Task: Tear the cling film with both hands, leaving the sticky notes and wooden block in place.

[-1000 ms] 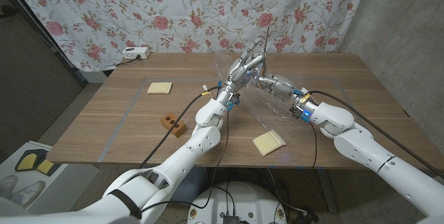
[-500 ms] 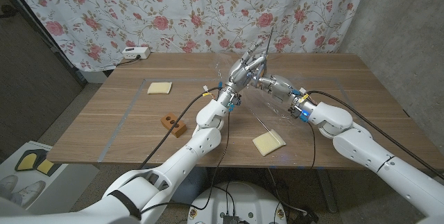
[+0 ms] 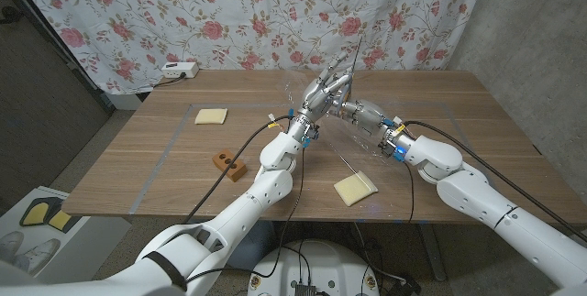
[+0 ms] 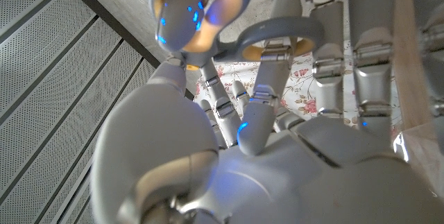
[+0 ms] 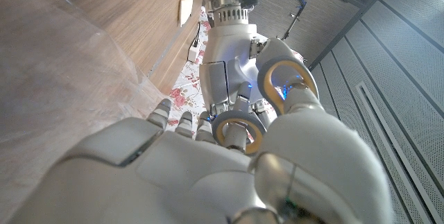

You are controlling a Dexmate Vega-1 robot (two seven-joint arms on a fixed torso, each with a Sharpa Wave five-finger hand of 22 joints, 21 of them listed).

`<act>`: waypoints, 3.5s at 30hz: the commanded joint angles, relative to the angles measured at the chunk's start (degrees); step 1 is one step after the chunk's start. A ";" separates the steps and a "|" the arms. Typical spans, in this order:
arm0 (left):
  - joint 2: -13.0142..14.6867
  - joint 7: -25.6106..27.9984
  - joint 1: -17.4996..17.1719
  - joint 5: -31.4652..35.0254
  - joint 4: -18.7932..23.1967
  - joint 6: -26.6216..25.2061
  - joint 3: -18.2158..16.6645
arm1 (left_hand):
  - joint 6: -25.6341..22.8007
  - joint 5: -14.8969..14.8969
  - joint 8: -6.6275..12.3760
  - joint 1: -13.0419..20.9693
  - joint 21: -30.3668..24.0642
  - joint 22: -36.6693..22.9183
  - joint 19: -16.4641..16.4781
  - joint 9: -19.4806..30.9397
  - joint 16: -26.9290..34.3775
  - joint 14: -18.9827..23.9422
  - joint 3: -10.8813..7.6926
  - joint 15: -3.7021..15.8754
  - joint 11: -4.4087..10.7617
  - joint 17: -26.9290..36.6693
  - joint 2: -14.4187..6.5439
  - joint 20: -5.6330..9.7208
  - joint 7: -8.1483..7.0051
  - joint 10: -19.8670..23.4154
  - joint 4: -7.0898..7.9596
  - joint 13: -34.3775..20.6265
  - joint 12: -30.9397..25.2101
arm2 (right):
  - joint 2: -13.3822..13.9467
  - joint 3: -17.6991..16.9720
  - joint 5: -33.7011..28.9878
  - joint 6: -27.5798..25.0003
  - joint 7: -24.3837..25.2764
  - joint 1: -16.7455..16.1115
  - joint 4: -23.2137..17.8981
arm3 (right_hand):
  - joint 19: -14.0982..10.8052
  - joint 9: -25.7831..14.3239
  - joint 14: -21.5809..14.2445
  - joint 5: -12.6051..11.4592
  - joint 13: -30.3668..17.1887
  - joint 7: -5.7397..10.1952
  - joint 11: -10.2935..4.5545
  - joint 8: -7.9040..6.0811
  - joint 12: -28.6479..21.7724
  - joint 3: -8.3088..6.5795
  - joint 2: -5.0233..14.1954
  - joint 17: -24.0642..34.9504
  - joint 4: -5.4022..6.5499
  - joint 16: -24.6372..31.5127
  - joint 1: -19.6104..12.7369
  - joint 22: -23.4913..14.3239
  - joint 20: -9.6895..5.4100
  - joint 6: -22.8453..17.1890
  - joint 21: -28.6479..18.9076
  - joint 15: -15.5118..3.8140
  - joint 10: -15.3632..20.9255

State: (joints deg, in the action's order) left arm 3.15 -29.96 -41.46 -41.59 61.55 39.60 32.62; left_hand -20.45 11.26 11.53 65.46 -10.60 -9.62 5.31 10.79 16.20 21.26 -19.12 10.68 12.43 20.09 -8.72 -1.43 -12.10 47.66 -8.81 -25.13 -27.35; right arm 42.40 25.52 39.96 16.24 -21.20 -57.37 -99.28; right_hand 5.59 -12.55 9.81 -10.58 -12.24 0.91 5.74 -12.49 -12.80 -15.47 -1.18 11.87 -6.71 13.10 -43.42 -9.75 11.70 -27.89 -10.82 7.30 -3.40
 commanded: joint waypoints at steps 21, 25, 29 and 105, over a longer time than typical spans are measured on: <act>0.91 1.16 -0.20 0.48 0.07 0.48 0.12 | -1.18 0.40 0.26 1.81 -0.29 -0.14 -0.18 0.21 0.53 0.45 -0.41 1.48 0.47 0.62 -0.85 0.21 -0.17 1.25 0.68 -6.86 -0.08 | -1.15 0.79 4.23 -1.91 -4.20 1.23 1.02 | -35.77 -8.17 -17.63 -5.77 -0.20 2.97 0.82 -2.40 -0.14 -4.82 4.12 -0.11 -2.79 5.68 -16.60 -0.64 -2.09 4.07 -9.52 -3.21 4.06; 0.89 1.13 -0.15 0.52 -0.07 0.60 0.12 | -1.18 0.39 0.20 1.82 -0.29 -0.14 -0.18 0.21 0.58 0.47 -0.34 1.46 0.46 0.69 -0.81 0.22 -0.17 1.33 0.69 -6.93 -0.16 | -1.29 0.80 4.20 -1.87 -4.23 1.22 1.14 | -41.74 -9.23 -23.17 -6.65 -0.29 3.02 -0.02 -2.14 -0.69 -4.33 4.69 1.08 -2.68 8.32 -17.71 -0.51 -4.66 5.00 -11.07 -6.38 5.85; 1.01 1.13 -0.09 0.51 -0.02 0.35 0.13 | -1.21 0.38 0.15 1.80 -0.28 -0.14 -0.19 0.21 0.64 0.58 -0.32 1.40 0.46 0.75 -0.85 0.22 -0.17 1.29 0.75 -6.88 -0.11 | -1.57 0.83 4.89 -2.01 -4.82 1.28 1.39 | -44.71 -9.95 -28.48 -8.71 -0.27 2.71 -0.31 -2.15 -1.44 -5.19 5.92 2.26 -3.06 10.93 -19.88 -0.52 -6.34 5.13 -11.77 -9.07 8.49; 2.34 3.67 -2.12 0.64 0.96 1.29 -1.13 | -2.47 -1.01 -0.22 -1.11 -0.39 -0.20 0.17 0.12 0.23 0.33 2.37 0.15 0.37 1.13 1.65 1.60 -0.06 3.09 1.55 -6.09 -0.36 | -2.77 0.06 15.35 -8.88 -13.69 1.87 1.58 | -65.37 -26.34 -74.87 -33.48 -57.90 -0.10 -14.93 -15.00 -57.29 -3.63 2.75 59.40 -1.81 61.38 -19.45 -25.02 -24.14 -24.68 -66.73 -19.65 57.17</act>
State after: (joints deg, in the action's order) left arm 5.31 -26.83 -43.50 -41.41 62.66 40.30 31.51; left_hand -22.02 10.35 11.22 66.43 -10.86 -9.73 5.41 10.79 16.68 21.26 -17.85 10.68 11.51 21.47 -7.76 -0.49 -12.17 48.58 -7.92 -25.49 -27.87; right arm 39.97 25.54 52.81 8.52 -31.05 -56.32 -99.02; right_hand -58.95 -38.71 -64.35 -43.66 -1.86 0.69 10.13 -27.14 -14.99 -18.45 1.36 71.08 -8.51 73.66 -63.35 -34.33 -9.63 -51.12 -76.73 -12.17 1.17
